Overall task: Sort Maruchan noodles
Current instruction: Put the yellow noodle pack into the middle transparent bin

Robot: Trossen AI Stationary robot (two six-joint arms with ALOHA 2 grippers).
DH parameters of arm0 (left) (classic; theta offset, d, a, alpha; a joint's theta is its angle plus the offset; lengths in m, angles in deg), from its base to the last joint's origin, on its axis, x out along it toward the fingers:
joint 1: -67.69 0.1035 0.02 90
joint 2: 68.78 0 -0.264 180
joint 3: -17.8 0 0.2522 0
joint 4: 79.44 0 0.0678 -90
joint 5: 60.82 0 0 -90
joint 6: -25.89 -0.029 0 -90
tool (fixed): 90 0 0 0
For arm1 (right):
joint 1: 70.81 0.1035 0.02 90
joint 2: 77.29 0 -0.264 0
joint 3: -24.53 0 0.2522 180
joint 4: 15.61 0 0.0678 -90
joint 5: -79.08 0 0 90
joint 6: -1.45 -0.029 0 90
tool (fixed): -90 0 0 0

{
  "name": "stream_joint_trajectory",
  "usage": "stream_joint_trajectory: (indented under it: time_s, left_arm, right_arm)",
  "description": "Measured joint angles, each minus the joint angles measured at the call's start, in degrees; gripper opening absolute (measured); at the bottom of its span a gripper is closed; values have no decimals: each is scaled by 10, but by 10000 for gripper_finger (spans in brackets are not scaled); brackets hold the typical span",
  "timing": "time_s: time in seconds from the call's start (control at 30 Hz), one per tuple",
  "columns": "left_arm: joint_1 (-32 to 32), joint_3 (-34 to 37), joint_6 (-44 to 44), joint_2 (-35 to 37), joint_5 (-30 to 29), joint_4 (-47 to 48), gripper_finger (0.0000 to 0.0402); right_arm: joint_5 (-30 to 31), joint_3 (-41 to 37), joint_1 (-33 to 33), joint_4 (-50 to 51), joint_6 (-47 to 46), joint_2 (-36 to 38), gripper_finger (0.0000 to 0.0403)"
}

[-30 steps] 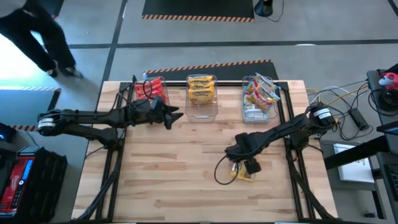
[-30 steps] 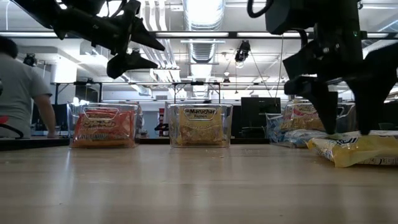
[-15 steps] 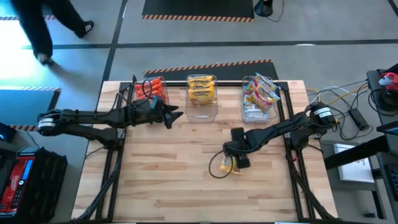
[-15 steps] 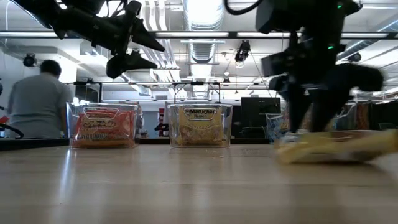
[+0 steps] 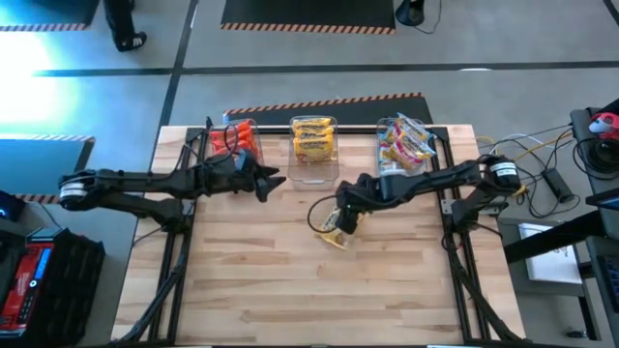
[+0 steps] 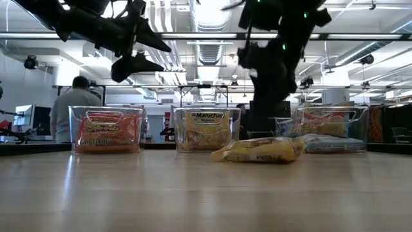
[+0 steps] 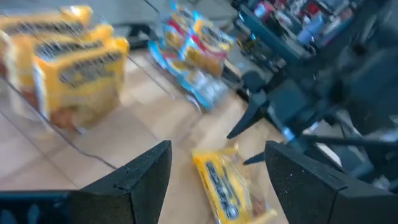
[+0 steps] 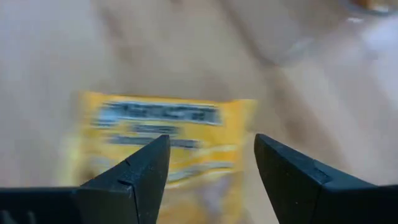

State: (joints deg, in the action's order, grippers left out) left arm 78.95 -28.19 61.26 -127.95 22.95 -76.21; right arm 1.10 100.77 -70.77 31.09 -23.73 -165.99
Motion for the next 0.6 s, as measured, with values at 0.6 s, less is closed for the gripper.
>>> stream_joint_trajectory:
  time_s: [0.6]
  left_arm:
    - [-57,1,78,-168,43,-71,241]
  right_arm:
    - [-106,-60,60,-53,-391,11,200]
